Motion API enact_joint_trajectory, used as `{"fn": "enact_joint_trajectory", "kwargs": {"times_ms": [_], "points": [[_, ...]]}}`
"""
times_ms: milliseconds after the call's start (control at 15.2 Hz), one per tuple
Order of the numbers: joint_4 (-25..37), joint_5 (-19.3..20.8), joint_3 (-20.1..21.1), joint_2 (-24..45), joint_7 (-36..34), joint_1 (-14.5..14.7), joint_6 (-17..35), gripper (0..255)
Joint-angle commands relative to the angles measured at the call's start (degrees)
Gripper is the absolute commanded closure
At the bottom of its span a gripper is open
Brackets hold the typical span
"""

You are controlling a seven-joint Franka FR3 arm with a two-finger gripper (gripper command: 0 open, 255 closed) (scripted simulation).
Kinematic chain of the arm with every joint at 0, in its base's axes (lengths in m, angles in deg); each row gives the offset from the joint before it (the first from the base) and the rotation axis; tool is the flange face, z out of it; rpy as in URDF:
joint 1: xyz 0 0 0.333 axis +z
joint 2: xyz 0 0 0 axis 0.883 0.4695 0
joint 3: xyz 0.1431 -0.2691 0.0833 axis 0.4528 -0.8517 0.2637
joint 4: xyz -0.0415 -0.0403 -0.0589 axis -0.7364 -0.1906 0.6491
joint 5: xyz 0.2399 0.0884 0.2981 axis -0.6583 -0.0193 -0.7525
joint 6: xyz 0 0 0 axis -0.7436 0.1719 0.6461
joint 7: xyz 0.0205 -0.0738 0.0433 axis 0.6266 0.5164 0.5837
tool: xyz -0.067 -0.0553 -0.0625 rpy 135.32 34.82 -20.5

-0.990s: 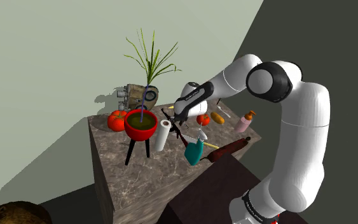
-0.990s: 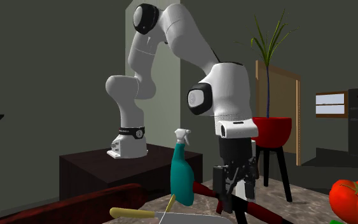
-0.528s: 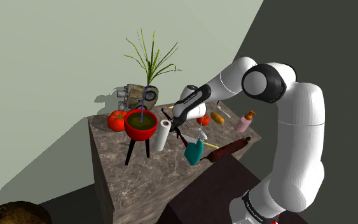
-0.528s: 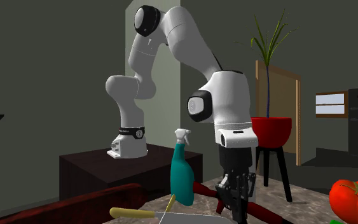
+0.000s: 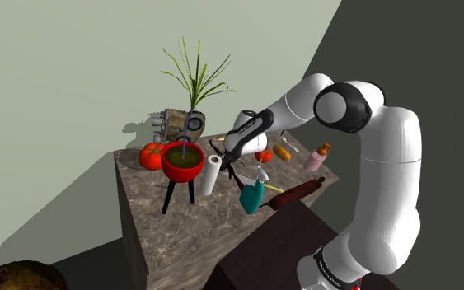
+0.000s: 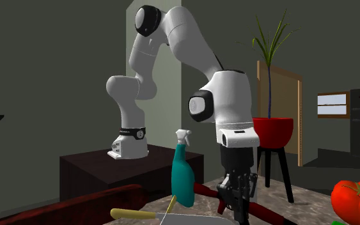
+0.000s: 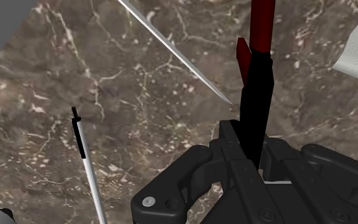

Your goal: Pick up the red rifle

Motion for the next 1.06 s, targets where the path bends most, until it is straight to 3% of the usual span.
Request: {"fn": "enact_joint_trajectory", "kwargs": {"times_ms": [0, 990], "points": [[-0.47, 0.12, -0.16, -1.27, -0.11, 0.13, -0.8, 255], [-2.29, 1.46, -1.47, -10.44, -1.25, 1.12, -8.16, 255]]}}
